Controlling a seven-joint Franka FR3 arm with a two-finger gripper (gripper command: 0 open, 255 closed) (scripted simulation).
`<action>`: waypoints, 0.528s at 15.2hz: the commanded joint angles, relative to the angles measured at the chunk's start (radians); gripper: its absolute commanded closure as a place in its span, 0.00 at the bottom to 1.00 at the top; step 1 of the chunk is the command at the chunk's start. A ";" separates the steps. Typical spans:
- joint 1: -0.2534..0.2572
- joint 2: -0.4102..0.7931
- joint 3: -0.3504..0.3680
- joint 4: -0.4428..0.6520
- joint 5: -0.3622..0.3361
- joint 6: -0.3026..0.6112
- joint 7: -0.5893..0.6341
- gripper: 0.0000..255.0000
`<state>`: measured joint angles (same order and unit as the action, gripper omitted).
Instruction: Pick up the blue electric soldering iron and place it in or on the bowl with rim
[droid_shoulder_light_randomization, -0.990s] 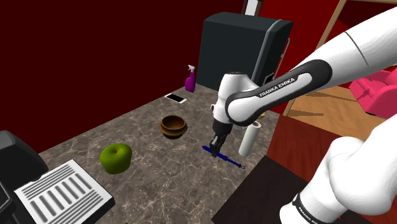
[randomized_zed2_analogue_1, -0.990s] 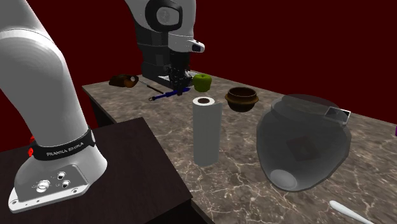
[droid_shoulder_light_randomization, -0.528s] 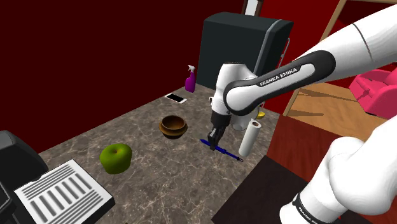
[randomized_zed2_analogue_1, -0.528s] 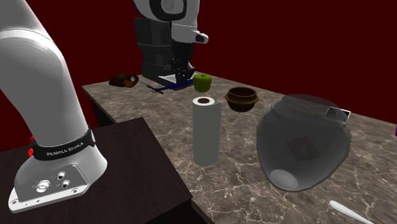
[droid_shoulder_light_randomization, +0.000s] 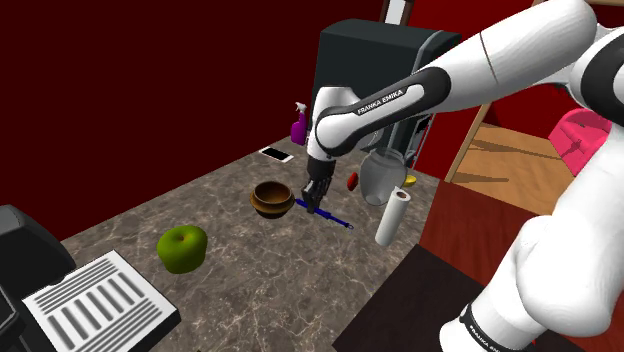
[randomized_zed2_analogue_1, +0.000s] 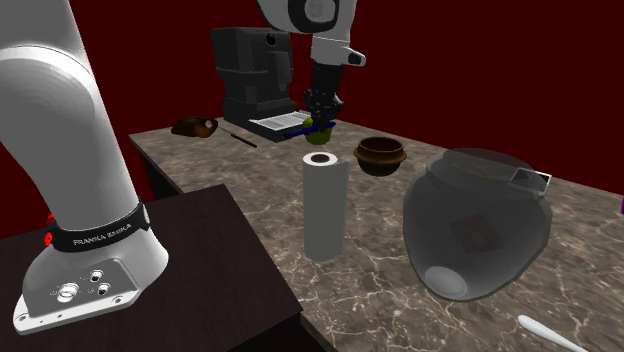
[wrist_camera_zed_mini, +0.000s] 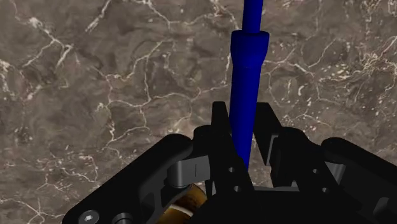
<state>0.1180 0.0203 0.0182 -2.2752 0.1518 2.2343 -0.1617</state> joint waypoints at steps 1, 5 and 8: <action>-0.007 0.074 -0.007 0.102 -0.006 -0.029 -0.008 1.00; -0.020 0.215 -0.017 0.298 -0.012 -0.087 -0.020 1.00; -0.029 0.324 -0.023 0.461 -0.016 -0.141 -0.026 1.00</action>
<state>0.0911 0.2986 -0.0033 -1.8777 0.1376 2.1108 -0.1876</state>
